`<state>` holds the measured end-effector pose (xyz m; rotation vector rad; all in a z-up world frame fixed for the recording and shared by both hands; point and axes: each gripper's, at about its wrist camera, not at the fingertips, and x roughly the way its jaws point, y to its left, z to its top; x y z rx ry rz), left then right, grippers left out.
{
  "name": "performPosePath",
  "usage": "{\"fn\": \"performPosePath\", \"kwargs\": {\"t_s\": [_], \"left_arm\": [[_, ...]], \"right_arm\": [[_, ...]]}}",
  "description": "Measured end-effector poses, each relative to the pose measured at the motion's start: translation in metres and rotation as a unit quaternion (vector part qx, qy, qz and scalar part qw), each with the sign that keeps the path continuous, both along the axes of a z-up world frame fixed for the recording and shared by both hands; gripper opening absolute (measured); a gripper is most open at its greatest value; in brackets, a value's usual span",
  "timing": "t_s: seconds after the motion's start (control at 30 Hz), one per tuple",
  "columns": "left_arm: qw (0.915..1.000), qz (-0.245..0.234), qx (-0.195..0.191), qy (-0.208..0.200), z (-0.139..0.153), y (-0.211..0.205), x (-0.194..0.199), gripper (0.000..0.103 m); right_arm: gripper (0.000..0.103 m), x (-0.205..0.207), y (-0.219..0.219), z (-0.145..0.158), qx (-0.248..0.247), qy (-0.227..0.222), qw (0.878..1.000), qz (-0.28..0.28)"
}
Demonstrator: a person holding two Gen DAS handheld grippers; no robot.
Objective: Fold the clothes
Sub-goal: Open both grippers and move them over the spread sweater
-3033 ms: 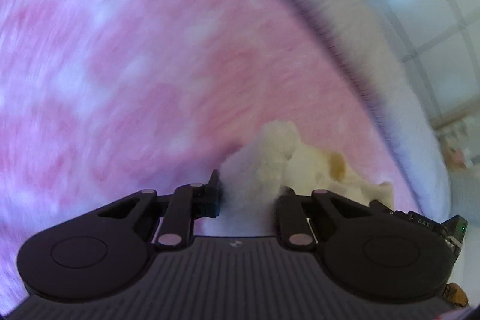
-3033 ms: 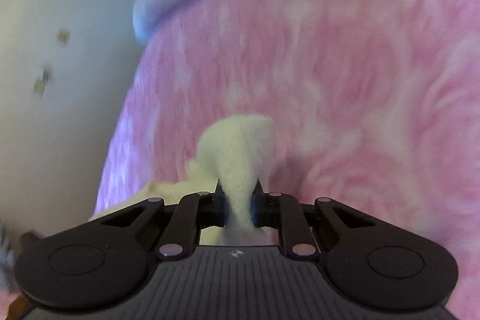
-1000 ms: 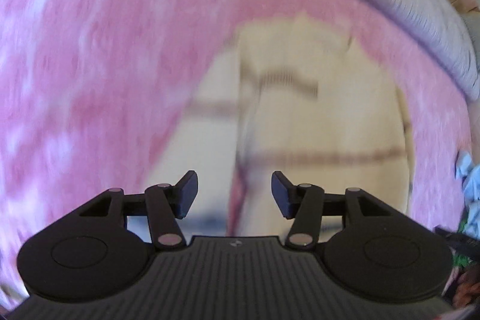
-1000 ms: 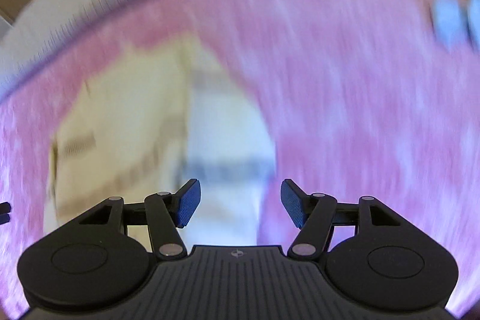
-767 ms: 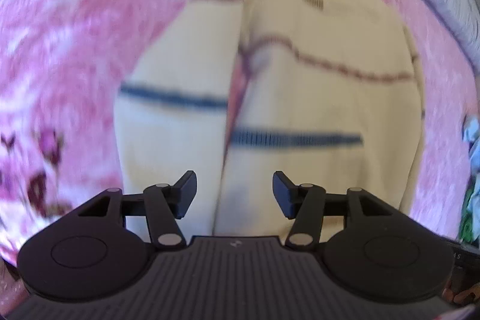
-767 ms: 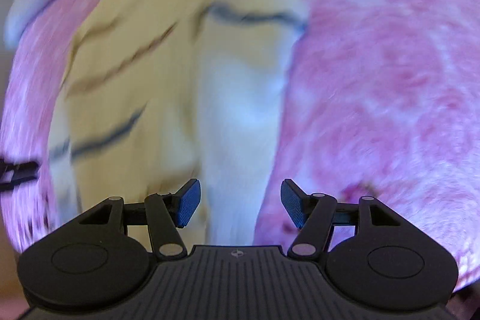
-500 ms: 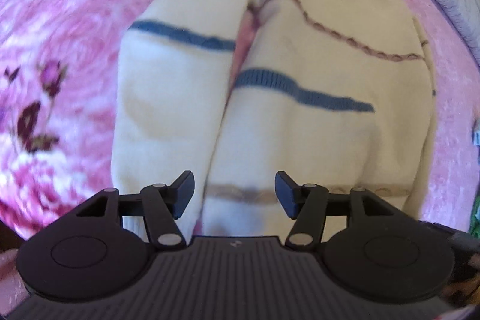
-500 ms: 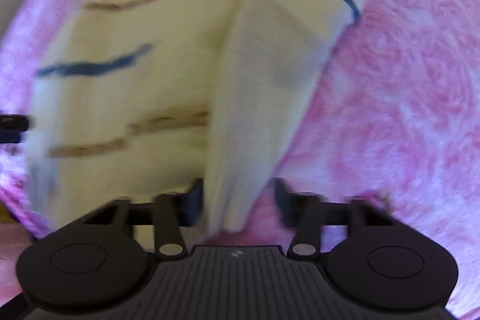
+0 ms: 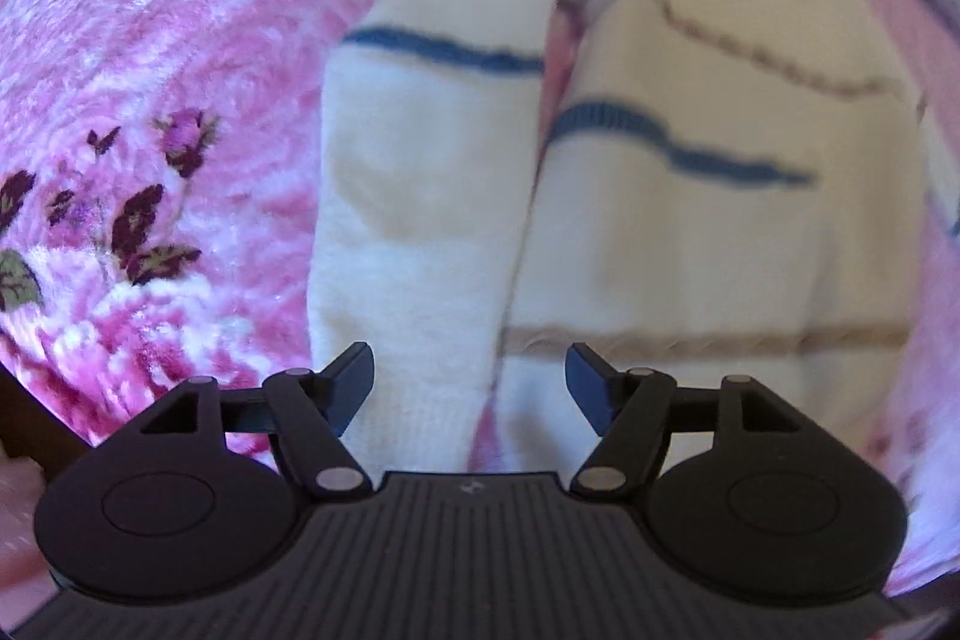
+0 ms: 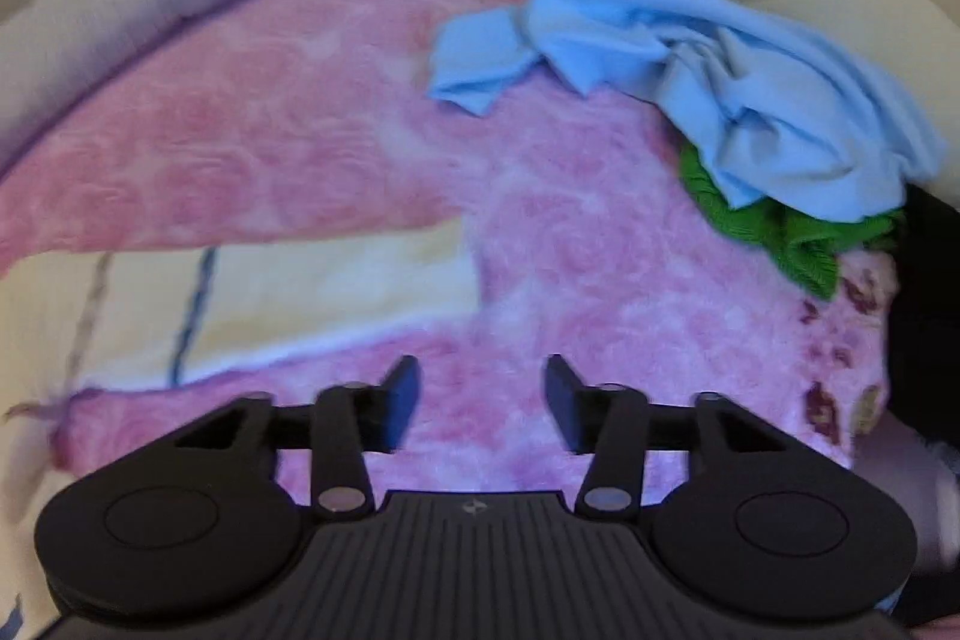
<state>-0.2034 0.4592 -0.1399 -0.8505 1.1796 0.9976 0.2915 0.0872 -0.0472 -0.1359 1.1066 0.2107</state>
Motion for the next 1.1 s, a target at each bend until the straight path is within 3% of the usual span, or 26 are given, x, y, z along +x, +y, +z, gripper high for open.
{"fn": "performPosePath", "kwargs": {"t_s": [0.13, 0.2, 0.27, 0.3, 0.37, 0.4, 0.47, 0.6, 0.63, 0.73, 0.8, 0.87, 0.93, 1.0, 1.07, 1.1], "left_arm": [[0.9975, -0.057, 0.007, 0.040, -0.032, -0.011, 0.001, 0.064], [0.9965, -0.072, 0.022, 0.035, -0.040, -0.017, -0.003, 0.067], [0.9966, -0.075, 0.026, 0.019, -0.040, -0.016, -0.009, 0.064], [0.9967, -0.077, 0.026, 0.010, -0.039, -0.014, -0.012, 0.050], [0.9975, -0.067, 0.020, -0.007, -0.037, -0.005, -0.025, 0.014], [0.9982, -0.056, 0.013, -0.017, -0.036, 0.002, -0.034, 0.008], [0.9984, -0.034, -0.006, -0.044, -0.030, 0.022, -0.056, 0.007], [0.9969, -0.030, 0.056, -0.045, 0.022, 0.066, -0.101, 0.006], [0.9949, -0.010, 0.084, -0.056, 0.046, 0.087, -0.122, 0.006], [0.9758, 0.084, 0.195, -0.051, 0.117, 0.156, -0.189, 0.015], [0.9614, 0.132, 0.239, -0.034, 0.142, 0.188, -0.219, 0.026], [0.9604, 0.154, 0.224, -0.061, 0.146, 0.200, -0.231, 0.033], [0.9662, 0.146, 0.179, -0.114, 0.131, 0.186, -0.222, 0.043], [0.9732, 0.128, 0.113, -0.154, 0.101, 0.160, -0.200, 0.047], [0.9690, 0.133, 0.024, -0.207, 0.062, 0.119, -0.173, 0.047], [0.9628, 0.137, -0.020, -0.232, 0.043, 0.098, -0.160, 0.047]], "right_arm": [[0.063, -0.059, 0.028, -0.044, -0.009, 0.086, 0.994, 0.070], [0.063, -0.097, 0.042, -0.070, -0.015, 0.137, 0.986, 0.095], [0.063, -0.134, 0.057, -0.095, -0.021, 0.188, 0.975, 0.120], [0.063, -0.149, 0.063, -0.103, -0.021, 0.205, 0.970, 0.128], [0.064, -0.175, 0.077, -0.110, -0.024, 0.225, 0.964, 0.142], [0.064, -0.182, 0.083, -0.109, -0.022, 0.226, 0.963, 0.146], [0.066, -0.195, 0.094, -0.107, -0.017, 0.226, 0.962, 0.153], [0.067, -0.206, 0.105, -0.093, -0.003, 0.205, 0.968, 0.146], [0.067, -0.209, 0.108, -0.090, 0.000, 0.201, 0.969, 0.141], [0.067, -0.220, 0.117, -0.073, 0.008, 0.190, 0.973, 0.133], [0.067, -0.223, 0.123, -0.069, 0.017, 0.184, 0.974, 0.131], [0.067, -0.229, 0.128, -0.063, 0.028, 0.180, 0.974, 0.136], [0.067, -0.234, 0.133, -0.057, 0.040, 0.175, 0.974, 0.141], [0.069, -0.237, 0.132, -0.057, 0.051, 0.173, 0.972, 0.148], [0.069, -0.239, 0.128, -0.059, 0.052, 0.174, 0.973, 0.146], [0.069, -0.238, 0.123, -0.062, 0.054, 0.178, 0.972, 0.140]]}}
